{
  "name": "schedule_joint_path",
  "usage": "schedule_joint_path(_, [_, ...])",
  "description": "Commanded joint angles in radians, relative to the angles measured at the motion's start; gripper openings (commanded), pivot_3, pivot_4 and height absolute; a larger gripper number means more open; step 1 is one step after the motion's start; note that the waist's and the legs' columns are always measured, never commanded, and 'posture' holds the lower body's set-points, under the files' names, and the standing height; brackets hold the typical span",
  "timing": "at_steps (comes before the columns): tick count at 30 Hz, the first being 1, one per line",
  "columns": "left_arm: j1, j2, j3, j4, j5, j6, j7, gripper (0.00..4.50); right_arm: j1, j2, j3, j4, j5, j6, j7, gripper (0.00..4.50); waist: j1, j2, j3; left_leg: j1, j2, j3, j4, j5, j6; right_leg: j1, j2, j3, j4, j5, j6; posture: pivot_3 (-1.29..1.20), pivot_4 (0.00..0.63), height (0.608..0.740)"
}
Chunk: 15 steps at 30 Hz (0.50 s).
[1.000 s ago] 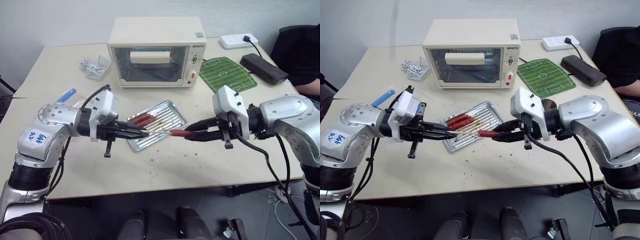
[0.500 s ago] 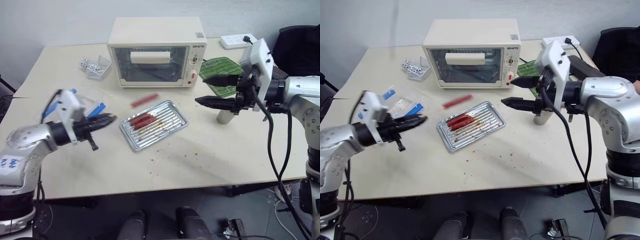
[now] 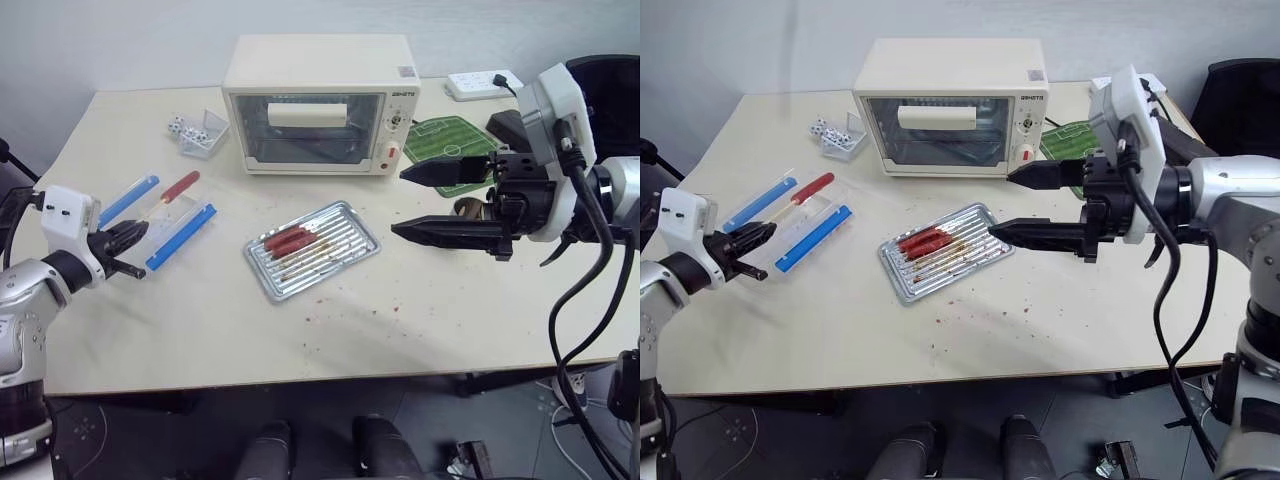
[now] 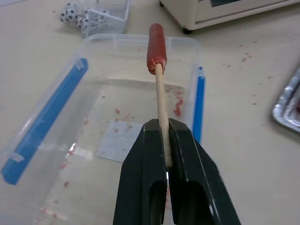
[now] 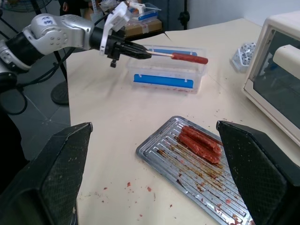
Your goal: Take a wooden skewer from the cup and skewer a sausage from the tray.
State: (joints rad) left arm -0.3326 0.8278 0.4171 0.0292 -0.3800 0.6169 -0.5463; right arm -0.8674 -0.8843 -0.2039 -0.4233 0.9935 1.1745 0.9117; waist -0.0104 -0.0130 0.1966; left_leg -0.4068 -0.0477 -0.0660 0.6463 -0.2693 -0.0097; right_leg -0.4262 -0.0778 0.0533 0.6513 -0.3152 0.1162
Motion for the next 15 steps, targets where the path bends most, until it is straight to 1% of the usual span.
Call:
schedule_joint_path(1, [-0.022, 0.028, 0.001, 0.057, 0.033, -0.048, -0.007, 0.00, -0.002, -0.021, -0.013, -0.016, -0.003, -0.036, -0.017, 4.43, -0.001, 0.000, 0.000, 0.000, 0.000, 0.000, 0.000, 0.000, 0.000, 0.000, 0.000, 0.000, 0.000, 0.000, 0.000, 0.00, 0.150, 0.740])
schedule_joint_path(6, [0.027, 0.024, 0.028, 0.018, 0.024, -0.037, -0.013, 0.00, 0.022, -0.028, -0.011, -0.024, -0.013, -0.059, -0.031, 4.43, -0.001, 0.000, 0.000, 0.000, 0.000, 0.000, -0.001, -0.001, 0.000, -0.001, 0.000, 0.001, 0.000, 0.000, 0.000, 0.00, 0.150, 0.740])
schedule_joint_path(12, [0.123, 0.009, 0.134, -0.105, -0.007, -0.005, 0.023, 0.00, 0.055, -0.043, -0.014, -0.023, -0.025, -0.082, -0.037, 4.43, 0.000, -0.001, 0.000, 0.000, 0.001, 0.000, -0.001, -0.001, 0.000, -0.001, 0.000, 0.003, -0.001, 0.000, 0.000, 0.00, 0.150, 0.740])
schedule_joint_path(15, [0.146, 0.010, 0.129, -0.103, 0.001, -0.012, 0.018, 0.00, 0.059, -0.039, -0.011, -0.017, -0.024, -0.092, -0.038, 4.43, 0.004, -0.001, 0.000, 0.000, 0.001, 0.000, -0.001, -0.001, 0.000, 0.000, 0.000, 0.003, -0.001, 0.000, 0.000, 0.00, 0.150, 0.740])
